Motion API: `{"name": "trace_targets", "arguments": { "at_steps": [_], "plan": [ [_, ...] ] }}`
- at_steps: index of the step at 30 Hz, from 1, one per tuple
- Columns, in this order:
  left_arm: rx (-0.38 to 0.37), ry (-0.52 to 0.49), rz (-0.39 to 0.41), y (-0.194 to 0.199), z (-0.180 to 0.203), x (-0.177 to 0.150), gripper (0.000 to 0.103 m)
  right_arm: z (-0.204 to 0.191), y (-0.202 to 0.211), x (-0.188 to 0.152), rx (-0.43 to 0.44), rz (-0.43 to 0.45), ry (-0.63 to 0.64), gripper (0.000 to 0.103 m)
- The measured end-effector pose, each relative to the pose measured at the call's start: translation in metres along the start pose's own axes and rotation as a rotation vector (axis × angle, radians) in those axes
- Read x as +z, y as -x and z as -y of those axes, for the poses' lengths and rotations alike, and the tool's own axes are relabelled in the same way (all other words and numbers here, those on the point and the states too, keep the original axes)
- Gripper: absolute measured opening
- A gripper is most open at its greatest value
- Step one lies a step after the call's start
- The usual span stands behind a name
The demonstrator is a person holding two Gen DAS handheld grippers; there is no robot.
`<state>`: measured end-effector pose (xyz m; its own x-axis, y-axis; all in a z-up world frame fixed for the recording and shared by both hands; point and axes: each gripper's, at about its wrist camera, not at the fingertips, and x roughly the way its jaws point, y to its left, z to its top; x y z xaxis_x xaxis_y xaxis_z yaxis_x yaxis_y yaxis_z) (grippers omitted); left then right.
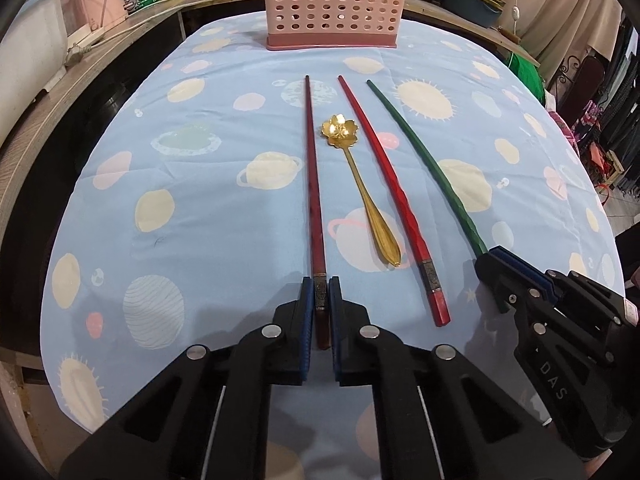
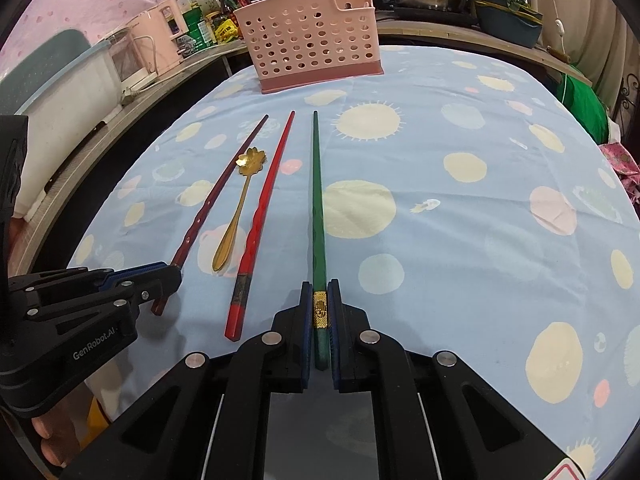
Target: Organize utensils
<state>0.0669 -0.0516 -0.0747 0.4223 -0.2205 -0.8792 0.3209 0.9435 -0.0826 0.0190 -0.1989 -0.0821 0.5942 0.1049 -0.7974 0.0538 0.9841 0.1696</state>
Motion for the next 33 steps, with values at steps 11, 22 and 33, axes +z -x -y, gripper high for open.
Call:
{"name": "trace_targets", "arguments": {
  "at_steps": [11,22,33],
  "plan": [
    [0.001,0.017,-0.005,0.007,-0.006,0.005,0.007,0.0,0.009,0.009,-0.003,0.016,0.008,0.007],
    [0.01,0.042,0.012,0.018,-0.013,0.014,0.007,0.0,0.022,0.021,0.021,0.058,-0.016,0.007],
    [-0.003,0.068,0.068,0.041,-0.019,0.026,0.007,0.001,0.047,0.037,0.026,0.13,-0.024,0.007]
  ]
}}
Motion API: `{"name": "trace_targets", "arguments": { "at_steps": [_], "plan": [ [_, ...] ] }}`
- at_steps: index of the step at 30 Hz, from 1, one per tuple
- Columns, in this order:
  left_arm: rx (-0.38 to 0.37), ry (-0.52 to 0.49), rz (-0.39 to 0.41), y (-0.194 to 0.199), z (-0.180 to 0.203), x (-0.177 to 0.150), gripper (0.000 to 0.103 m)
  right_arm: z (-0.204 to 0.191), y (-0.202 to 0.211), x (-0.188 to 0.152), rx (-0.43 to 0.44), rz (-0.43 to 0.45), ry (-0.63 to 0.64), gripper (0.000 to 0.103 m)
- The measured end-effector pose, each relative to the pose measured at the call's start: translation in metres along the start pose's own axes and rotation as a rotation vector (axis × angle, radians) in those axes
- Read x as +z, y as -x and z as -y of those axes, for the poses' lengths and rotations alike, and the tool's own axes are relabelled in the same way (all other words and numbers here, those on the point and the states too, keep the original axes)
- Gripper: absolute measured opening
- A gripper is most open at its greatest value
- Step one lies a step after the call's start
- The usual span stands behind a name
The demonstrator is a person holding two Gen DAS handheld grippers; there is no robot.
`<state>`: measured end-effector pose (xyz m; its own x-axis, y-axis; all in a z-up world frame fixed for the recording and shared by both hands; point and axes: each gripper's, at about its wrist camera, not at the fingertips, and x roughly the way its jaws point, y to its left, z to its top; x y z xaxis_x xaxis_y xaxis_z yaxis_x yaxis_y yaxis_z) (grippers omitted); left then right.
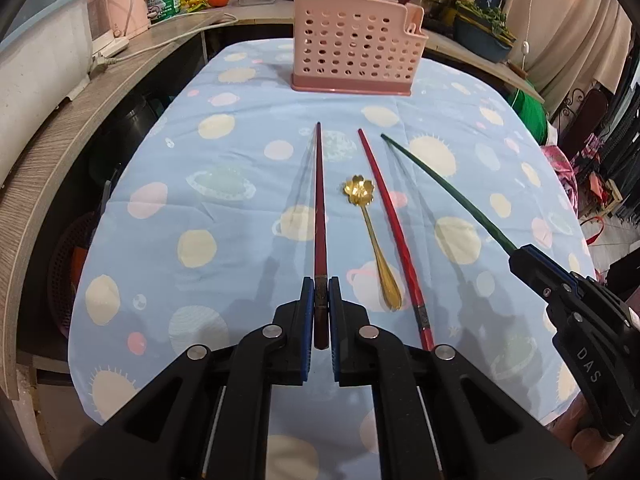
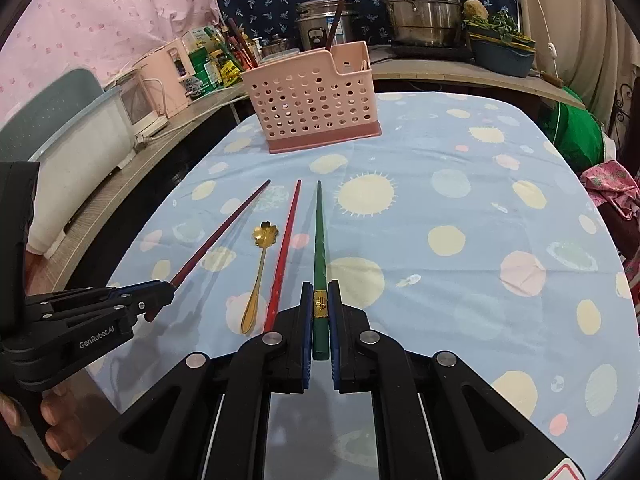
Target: Organize utensils
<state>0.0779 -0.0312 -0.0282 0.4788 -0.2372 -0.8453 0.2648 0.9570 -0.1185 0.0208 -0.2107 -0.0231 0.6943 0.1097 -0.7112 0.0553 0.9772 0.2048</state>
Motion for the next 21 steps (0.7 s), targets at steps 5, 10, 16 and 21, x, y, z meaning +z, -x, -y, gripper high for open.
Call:
{"name": "trace_targets", "arguments": {
  "at_steps": [5,10,16,21],
  "plan": [
    [-0.008,0.01,0.04,0.015,-0.003,0.011,0.007,0.003,0.011,0.015,0.014,0.04,-0.018,0.007],
    [-0.012,0.014,0.091,0.029,-0.001,0.026,0.007,0.004,0.019,0.031,0.017,0.078,-0.016,0.007],
    [-0.015,0.014,0.147,0.042,0.0,0.049,0.007,0.005,0.026,0.052,0.014,0.122,-0.005,0.007],
    [-0.018,0.021,0.194,0.054,0.0,0.068,0.007,0.005,0.03,0.069,0.03,0.154,-0.005,0.007]
  ]
}}
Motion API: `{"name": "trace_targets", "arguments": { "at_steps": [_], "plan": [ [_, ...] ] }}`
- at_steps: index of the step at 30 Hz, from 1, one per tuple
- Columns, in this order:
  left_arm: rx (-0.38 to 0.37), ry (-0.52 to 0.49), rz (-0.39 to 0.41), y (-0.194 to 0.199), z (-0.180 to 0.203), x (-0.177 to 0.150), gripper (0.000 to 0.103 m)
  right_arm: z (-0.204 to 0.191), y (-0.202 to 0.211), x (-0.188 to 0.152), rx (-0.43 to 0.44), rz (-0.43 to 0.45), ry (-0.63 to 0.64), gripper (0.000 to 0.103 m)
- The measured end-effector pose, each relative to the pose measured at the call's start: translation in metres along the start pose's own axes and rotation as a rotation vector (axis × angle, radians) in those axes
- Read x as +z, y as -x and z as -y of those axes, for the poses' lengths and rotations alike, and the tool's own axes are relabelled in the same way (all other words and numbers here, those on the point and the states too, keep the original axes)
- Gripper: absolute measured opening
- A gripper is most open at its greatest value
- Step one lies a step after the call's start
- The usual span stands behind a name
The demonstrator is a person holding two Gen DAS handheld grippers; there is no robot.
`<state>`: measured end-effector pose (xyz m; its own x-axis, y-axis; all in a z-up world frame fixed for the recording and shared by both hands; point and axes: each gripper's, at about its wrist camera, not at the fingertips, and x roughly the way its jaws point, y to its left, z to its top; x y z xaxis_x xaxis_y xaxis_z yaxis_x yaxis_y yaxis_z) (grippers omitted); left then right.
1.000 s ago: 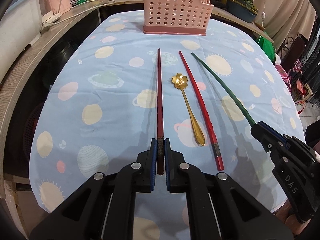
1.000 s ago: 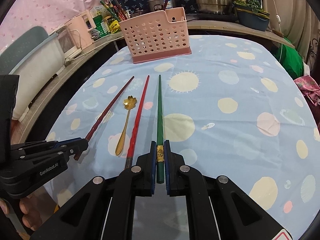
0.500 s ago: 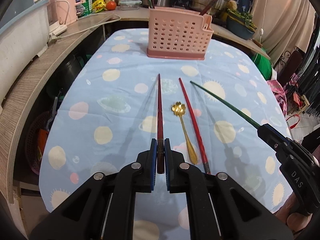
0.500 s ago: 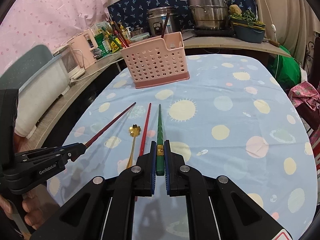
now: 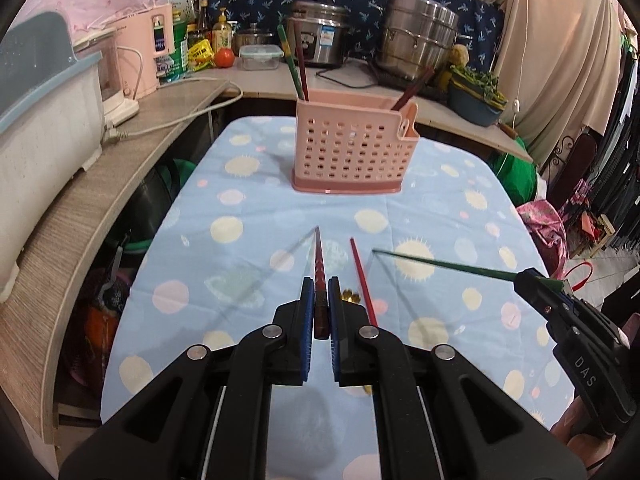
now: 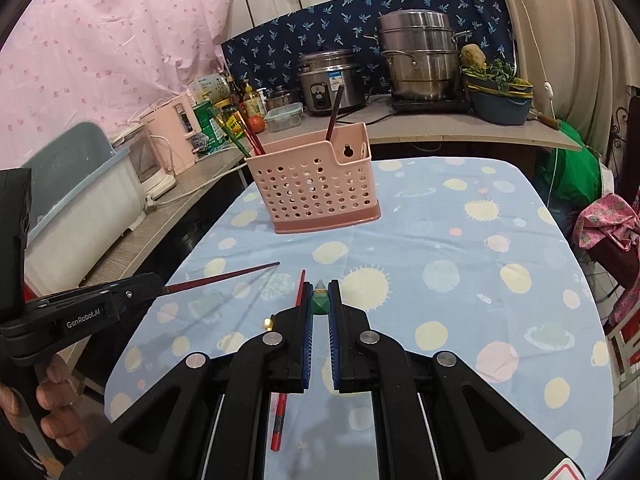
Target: Organize utensils
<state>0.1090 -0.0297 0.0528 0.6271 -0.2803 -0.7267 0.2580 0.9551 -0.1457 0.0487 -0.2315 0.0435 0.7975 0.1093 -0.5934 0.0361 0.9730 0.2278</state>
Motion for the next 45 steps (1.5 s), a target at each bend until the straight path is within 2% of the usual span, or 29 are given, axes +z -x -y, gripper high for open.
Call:
{"name": "trace_targets", "arguments": {
  "at_steps": [10,29,45],
  "plan": [
    [-0.005,-0.003,0.087,0.011,0.007,0.04,0.007,-0.003,-0.002,0.03,0.003,0.047,0.018,0.007],
    [-0.005,0.001,0.196,0.027,0.007,0.097,0.007,0.002,-0.01,0.073,0.038,0.098,-0.003,0.007],
    [-0.025,0.015,0.299,0.043,0.015,0.158,0.007,0.012,-0.007,0.139,0.061,0.205,-0.054,0.007]
  ]
}}
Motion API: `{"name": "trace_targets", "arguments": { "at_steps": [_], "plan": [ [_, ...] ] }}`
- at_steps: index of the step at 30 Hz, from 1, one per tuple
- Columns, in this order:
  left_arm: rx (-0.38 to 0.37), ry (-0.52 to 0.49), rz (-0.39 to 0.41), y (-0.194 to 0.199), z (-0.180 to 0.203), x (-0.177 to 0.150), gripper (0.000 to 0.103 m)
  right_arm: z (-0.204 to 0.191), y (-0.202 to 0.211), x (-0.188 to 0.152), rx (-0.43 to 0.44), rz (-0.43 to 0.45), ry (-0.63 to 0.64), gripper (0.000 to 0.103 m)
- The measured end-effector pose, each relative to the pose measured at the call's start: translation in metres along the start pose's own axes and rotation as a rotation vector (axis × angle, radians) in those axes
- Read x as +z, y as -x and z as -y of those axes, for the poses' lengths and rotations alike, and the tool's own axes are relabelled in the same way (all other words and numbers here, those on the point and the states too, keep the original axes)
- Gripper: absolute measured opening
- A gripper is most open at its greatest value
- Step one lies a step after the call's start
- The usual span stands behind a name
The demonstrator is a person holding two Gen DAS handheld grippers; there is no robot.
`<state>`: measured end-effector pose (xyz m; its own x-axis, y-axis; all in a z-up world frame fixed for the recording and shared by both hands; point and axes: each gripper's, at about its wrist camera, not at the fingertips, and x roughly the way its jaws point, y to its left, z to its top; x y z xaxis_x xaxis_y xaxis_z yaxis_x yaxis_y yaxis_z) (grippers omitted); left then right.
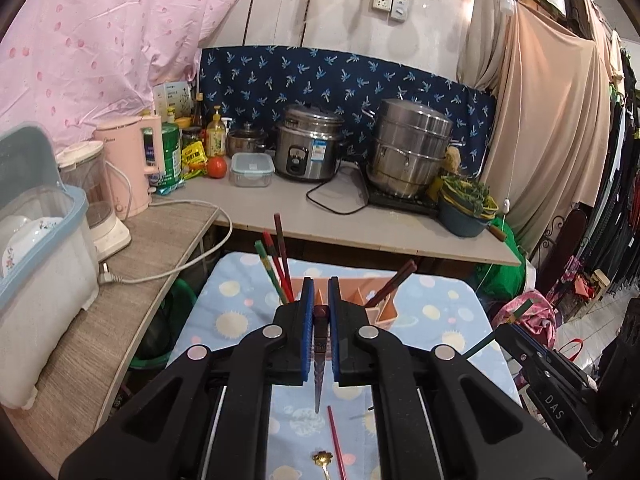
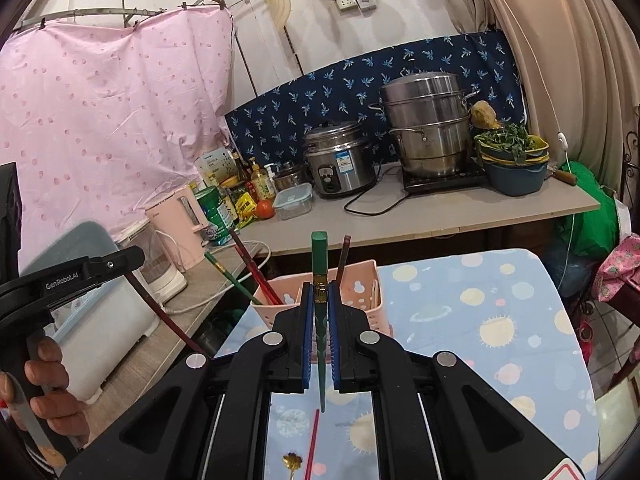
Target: Organize utensils
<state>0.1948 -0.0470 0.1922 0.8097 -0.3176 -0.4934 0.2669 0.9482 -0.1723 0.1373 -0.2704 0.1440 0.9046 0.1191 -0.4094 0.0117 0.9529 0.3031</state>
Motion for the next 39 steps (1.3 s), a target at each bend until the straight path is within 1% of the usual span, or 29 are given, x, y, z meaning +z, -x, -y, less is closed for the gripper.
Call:
{"name": "trace_targets", "arguments": {
  "at_steps": [6,12,14,20,26,31,39],
  "plan": [
    [0.0,-0.004,0.044,0.002,0.006,0.022,0.007,-0.006,-0.005,0.025,-0.001,0.036,0.02,0.007],
    [0.005,-0.018,0.094,0.002,0.014,0.049,0.007,-0.011,-0.011,0.058,0.014,0.087,0.019,0.007],
    [0.011,-0.021,0.112,0.001,0.016,0.059,0.007,-0.012,-0.017,0.069,0.013,0.107,0.021,0.007],
    [0.025,-0.03,0.151,-0.01,0.016,0.086,0.007,-0.016,-0.041,0.092,0.013,0.123,0.014,0.007],
    [0.047,-0.041,0.153,-0.038,0.014,0.098,0.007,-0.01,-0.073,0.1,0.007,0.1,-0.001,0.007],
    [0.065,-0.051,0.153,-0.06,0.011,0.101,0.007,-0.005,-0.097,0.098,0.0,0.071,-0.007,0.007],
    [0.063,-0.047,0.117,-0.093,0.008,0.094,0.007,0.002,-0.133,0.081,0.003,0.0,-0.018,0.007]
  ]
}}
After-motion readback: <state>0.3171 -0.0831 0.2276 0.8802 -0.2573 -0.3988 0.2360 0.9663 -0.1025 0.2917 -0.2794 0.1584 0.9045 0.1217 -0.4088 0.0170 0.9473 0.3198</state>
